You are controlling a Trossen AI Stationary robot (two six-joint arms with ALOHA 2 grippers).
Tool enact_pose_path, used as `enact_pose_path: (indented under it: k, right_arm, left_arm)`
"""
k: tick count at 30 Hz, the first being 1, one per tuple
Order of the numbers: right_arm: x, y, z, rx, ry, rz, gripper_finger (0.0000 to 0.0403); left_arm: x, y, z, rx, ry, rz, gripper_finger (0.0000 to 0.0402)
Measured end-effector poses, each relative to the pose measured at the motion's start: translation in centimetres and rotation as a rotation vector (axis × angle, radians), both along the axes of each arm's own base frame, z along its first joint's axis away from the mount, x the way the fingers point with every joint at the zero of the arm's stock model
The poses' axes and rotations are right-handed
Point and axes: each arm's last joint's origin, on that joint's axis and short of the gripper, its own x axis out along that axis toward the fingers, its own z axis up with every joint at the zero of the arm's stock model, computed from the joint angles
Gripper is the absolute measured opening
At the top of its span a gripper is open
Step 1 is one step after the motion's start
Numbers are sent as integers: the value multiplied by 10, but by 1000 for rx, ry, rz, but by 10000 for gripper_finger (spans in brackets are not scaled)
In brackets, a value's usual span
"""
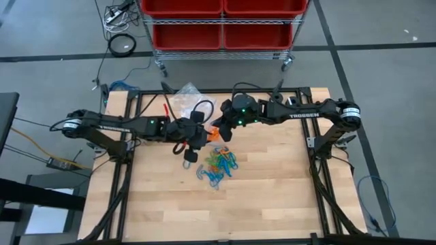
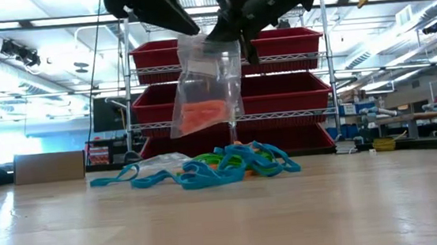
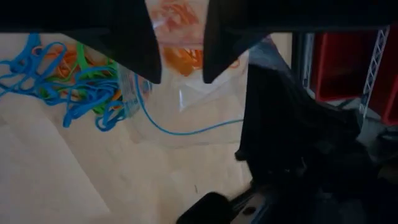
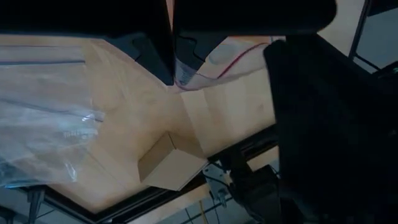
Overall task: Sort rubber bands
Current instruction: Put the orange rubber band into the transparent zip bag
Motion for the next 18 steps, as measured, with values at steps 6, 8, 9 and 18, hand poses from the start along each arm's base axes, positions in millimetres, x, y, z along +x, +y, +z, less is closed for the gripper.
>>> enact_pose_path:
  k: [6, 8, 9, 18]
  right_arm:
    - [0, 0, 0, -6, 0, 2, 0]
    - [-3, -3, 2, -15, 8, 0, 0]
    - [-6, -6, 6, -20, 1, -6, 0]
    - [-68, -35, 57, -59, -16, -144, 0]
  left_arm:
    - [-2, -2, 17, -6, 14, -1, 186]
    - [-5, -4, 22, -6, 40, -7, 188]
    - [-6, -5, 25, -9, 57, -7, 188]
    - [-18, -19, 2, -106, 226, -60, 163]
